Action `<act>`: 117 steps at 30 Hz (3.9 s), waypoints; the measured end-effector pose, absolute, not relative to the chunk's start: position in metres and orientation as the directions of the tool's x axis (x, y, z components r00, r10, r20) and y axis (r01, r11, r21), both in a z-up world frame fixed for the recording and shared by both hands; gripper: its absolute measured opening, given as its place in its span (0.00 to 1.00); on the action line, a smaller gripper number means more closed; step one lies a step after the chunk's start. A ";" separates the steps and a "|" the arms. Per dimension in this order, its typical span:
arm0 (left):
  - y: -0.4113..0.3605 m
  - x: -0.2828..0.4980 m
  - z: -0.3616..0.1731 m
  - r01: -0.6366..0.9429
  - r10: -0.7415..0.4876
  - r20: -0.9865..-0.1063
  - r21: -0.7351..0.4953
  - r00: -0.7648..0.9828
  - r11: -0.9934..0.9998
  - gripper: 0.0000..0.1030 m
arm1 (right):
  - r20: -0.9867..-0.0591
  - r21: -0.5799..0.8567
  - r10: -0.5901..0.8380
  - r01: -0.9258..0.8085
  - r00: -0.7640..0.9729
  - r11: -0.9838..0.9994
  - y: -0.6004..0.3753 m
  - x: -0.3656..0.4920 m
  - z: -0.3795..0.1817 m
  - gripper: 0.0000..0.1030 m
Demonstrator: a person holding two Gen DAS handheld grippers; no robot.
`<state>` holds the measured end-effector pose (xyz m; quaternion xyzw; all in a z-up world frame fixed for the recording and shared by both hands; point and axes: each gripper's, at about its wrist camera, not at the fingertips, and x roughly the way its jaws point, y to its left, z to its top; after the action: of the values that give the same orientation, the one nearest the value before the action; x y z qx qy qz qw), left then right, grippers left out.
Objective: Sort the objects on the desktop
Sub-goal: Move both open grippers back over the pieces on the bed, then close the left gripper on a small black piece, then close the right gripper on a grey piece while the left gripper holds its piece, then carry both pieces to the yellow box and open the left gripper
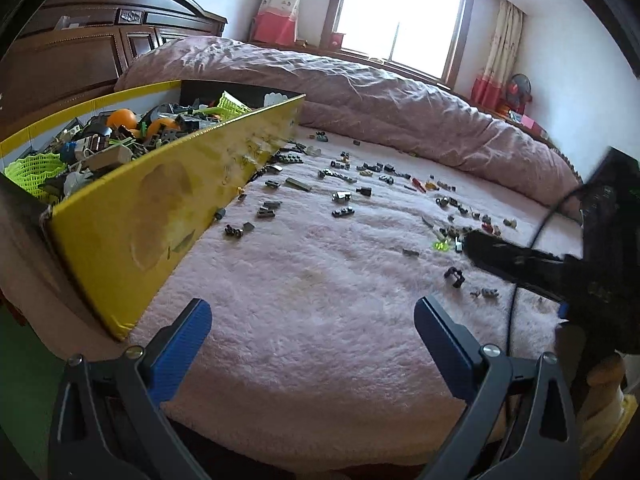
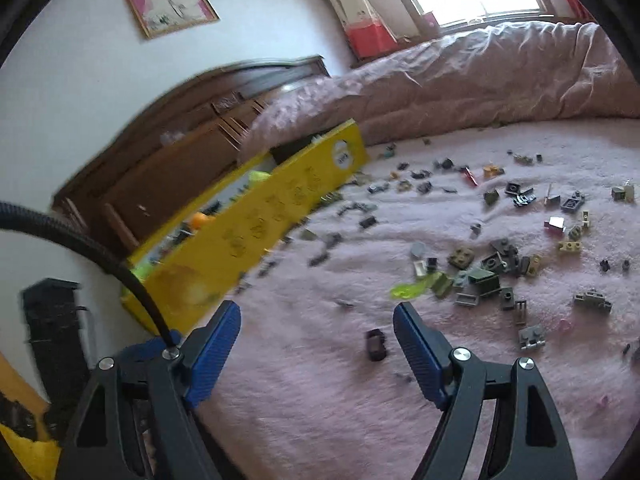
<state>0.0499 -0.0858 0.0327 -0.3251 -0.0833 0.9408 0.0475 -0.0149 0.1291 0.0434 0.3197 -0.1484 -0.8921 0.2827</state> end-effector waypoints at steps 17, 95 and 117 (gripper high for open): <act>-0.020 0.027 0.023 -0.254 0.270 -0.572 -0.110 -0.774 -0.961 0.99 | -0.462 0.301 -0.392 0.275 -0.796 -0.913 0.183 0.054 0.052 0.79; -0.026 0.007 0.000 -0.230 0.319 -0.530 -0.227 -0.786 -0.946 0.20 | -0.407 -0.014 -0.041 0.052 -0.913 -0.999 0.100 0.047 0.013 0.20; -0.058 0.026 0.058 -0.076 0.171 -0.528 -0.197 -0.832 -0.977 0.20 | -0.426 0.041 -0.113 0.106 -0.897 -0.993 0.108 0.059 0.030 0.20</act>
<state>0.0256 -0.0577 0.0583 -0.2829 -0.0841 0.9532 0.0648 0.0586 0.1082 0.0300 0.2193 -0.0082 -0.9740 0.0564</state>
